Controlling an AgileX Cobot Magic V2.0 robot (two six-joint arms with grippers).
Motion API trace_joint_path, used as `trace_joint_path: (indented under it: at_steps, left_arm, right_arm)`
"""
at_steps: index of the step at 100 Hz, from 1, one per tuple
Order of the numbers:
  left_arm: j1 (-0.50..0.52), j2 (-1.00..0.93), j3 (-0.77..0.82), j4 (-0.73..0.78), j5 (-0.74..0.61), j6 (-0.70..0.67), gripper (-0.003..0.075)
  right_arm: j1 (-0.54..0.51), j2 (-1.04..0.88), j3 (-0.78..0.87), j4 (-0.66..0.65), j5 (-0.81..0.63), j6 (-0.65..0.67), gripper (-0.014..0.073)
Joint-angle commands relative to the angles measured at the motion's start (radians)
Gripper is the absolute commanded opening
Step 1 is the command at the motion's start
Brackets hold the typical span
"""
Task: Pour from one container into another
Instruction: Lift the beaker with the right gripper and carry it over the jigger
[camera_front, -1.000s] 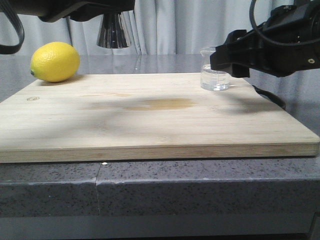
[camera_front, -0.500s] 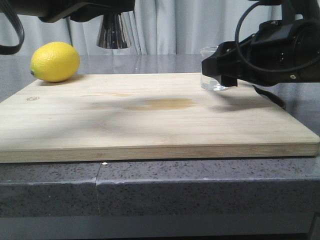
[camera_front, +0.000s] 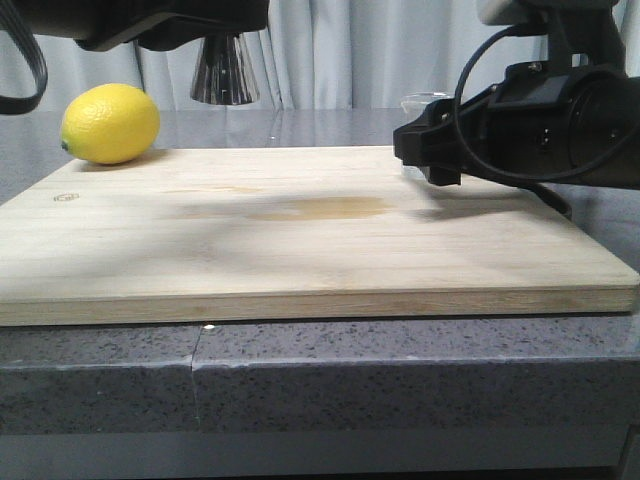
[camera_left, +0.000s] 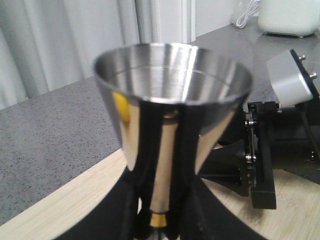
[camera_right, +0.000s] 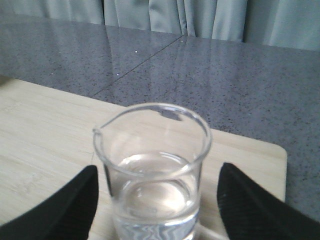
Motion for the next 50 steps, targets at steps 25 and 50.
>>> trace_joint_path:
  at_steps: [25,50]
  left_arm:
    - [-0.006,-0.034,-0.032,-0.021,-0.076,-0.008,-0.002]
    - [-0.006,-0.034,-0.032,-0.021,-0.064,-0.008,-0.002]
  right_arm:
    - [0.001,-0.03,-0.027,-0.011,-0.104,-0.004,0.0346]
    - [0.001,-0.03,-0.027,-0.026,-0.113,-0.004,0.0248]
